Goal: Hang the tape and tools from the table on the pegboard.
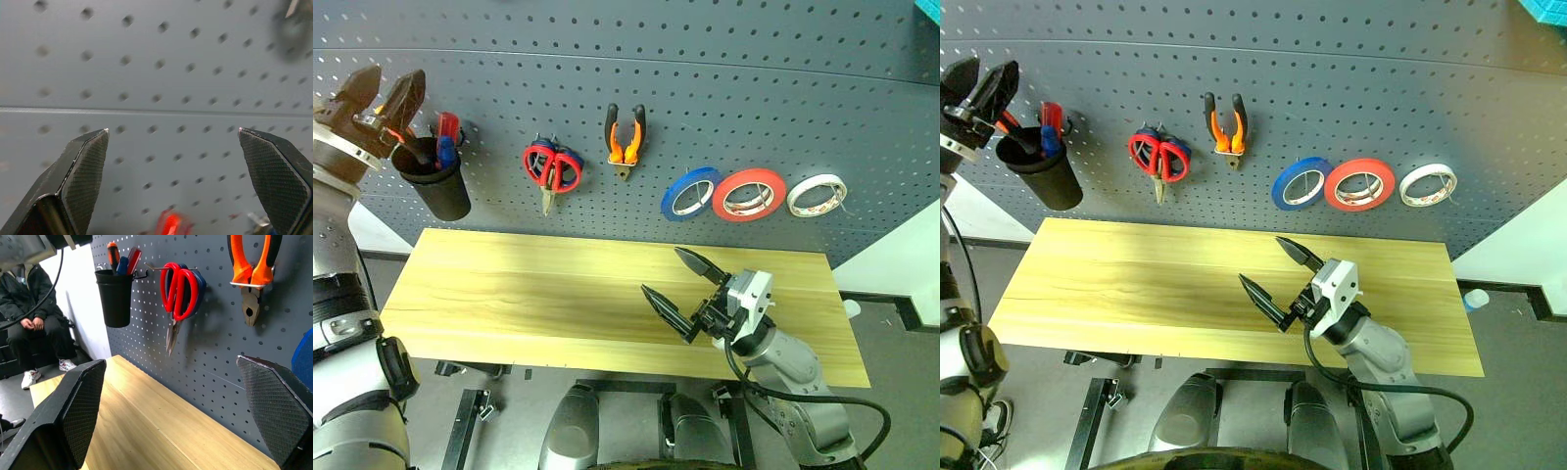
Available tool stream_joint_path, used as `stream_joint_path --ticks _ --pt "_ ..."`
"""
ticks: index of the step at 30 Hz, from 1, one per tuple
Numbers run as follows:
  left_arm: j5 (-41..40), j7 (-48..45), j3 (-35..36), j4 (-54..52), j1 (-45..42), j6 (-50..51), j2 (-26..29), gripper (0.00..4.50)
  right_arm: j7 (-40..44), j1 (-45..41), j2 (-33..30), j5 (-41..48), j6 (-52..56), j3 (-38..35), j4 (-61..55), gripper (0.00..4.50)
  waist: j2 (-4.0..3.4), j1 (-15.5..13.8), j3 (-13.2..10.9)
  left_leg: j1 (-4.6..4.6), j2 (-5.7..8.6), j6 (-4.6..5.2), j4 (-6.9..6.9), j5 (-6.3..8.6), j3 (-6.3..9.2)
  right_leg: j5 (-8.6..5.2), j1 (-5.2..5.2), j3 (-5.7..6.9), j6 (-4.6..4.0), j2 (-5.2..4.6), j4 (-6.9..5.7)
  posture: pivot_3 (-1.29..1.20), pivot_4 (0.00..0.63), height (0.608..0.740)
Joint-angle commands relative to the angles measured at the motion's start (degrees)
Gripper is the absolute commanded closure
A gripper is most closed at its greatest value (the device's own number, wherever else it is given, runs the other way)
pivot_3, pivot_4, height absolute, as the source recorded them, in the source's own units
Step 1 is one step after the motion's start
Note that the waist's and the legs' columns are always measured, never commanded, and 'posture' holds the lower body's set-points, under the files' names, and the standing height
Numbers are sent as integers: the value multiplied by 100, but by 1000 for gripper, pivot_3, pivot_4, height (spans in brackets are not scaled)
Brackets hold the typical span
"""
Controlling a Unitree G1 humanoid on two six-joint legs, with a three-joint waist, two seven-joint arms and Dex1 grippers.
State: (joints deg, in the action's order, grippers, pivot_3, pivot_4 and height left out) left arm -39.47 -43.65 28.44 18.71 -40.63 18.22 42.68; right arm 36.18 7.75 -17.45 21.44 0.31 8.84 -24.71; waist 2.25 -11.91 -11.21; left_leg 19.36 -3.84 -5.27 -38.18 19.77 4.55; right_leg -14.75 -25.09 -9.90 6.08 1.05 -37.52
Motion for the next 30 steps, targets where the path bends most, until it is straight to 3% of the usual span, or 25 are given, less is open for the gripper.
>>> stream_joint_path --ticks 1,7,11,14,20,30 --pt "-538 -142 192 -786 67 440 77 21 56 -81 37 54 -120 -13 -69 0 4 -3 8 0 0 0 -1 0 1 0 0 1 0 0 -1 390 93 727" --pt "-1476 -280 327 -1588 278 1462 190 21 148 -252 98 79 -191 -32 138 0 0 5 130 -2 0 1 -1 1 8 0 6 7 0 0 -2 404 70 727" --pt "-2341 -672 252 -2564 1232 2590 414 21 222 -424 139 121 -291 -118 311 0 -24 37 271 -8 0 2 0 1 9 0 15 8 0 0 0 414 40 727" --pt "-2391 -532 13 -3145 1972 2792 204 21 265 -515 130 141 -351 -210 430 0 -30 6 382 -11 0 3 0 2 16 -2 20 13 -2 0 -1 421 13 727" --pt "-854 -115 -1199 -3509 2973 2130 -272 21 310 -707 0 227 -173 -422 564 0 -48 10 587 -105 0 0 0 0 25 -16 131 21 -22 0 29 415 0 727" --pt "433 444 -1722 -3669 4497 1190 -1036 21 27 34 -263 232 158 -881 309 0 -80 11 687 -111 0 0 5 1 26 -26 150 19 -11 0 42 411 0 727"
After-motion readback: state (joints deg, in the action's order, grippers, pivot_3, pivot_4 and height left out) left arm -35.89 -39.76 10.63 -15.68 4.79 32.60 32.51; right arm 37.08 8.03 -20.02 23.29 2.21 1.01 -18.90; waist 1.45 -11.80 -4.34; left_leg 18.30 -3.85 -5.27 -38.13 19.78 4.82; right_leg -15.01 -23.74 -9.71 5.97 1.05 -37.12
